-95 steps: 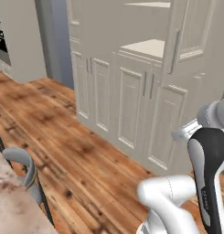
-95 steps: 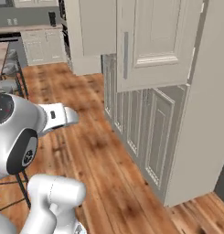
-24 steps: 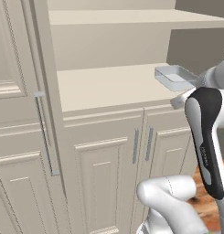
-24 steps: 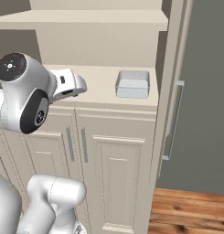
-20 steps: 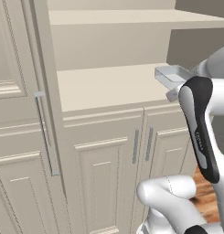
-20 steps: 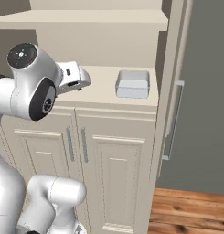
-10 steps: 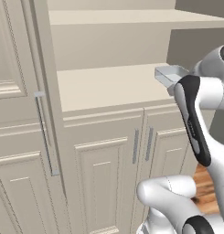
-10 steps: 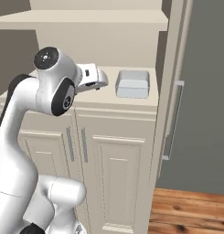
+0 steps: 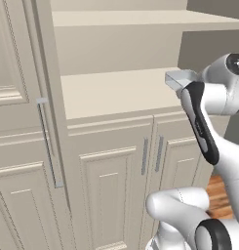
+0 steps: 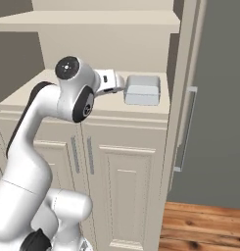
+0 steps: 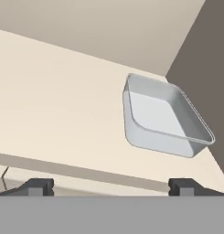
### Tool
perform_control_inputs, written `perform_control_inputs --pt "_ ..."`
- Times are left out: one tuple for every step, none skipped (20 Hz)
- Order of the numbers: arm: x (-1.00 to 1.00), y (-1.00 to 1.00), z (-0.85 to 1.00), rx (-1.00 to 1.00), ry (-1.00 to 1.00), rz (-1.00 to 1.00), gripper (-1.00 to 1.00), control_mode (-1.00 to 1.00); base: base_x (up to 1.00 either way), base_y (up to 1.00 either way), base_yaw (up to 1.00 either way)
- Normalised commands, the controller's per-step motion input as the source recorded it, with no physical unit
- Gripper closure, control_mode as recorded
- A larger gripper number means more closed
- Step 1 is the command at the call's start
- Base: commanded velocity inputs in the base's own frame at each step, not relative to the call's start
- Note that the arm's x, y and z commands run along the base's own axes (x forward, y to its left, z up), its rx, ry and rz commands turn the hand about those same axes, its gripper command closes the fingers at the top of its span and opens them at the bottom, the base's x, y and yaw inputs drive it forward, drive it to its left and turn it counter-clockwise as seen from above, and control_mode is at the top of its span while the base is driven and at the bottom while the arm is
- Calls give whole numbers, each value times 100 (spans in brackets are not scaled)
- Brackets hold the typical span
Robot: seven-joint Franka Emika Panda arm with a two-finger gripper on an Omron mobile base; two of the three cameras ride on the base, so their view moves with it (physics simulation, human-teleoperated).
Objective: Retrieve the tupperware and aluminum foil from the cabinet and place them on the dining counter near the plate with squash and lemon wedge to prepare for storing leftovers.
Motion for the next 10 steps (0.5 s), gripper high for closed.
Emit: perform_control_inputs --pt "34 -19 0 3 0 0 -100 -100 0 0 0" --pt "33 -21 0 4 0 0 -100 -100 0 0 0" --pt "34 -18 0 3 0 0 -100 -100 0 0 0" --pt "33 -20 0 5 0 0 -100 -100 0 0 0" --pt "34 -20 0 5 0 0 -100 -100 0 0 0" --pt "34 -20 0 5 0 0 -100 -100 0 0 0" --pt "39 -14 0 5 0 0 -100 -100 0 0 0" --pt "45 -10 0 7 1 0 -100 -100 0 0 0" --pt "47 -8 0 6 2 0 -100 -100 0 0 0" --pt "46 -7 0 6 2 0 -100 -100 0 0 0"
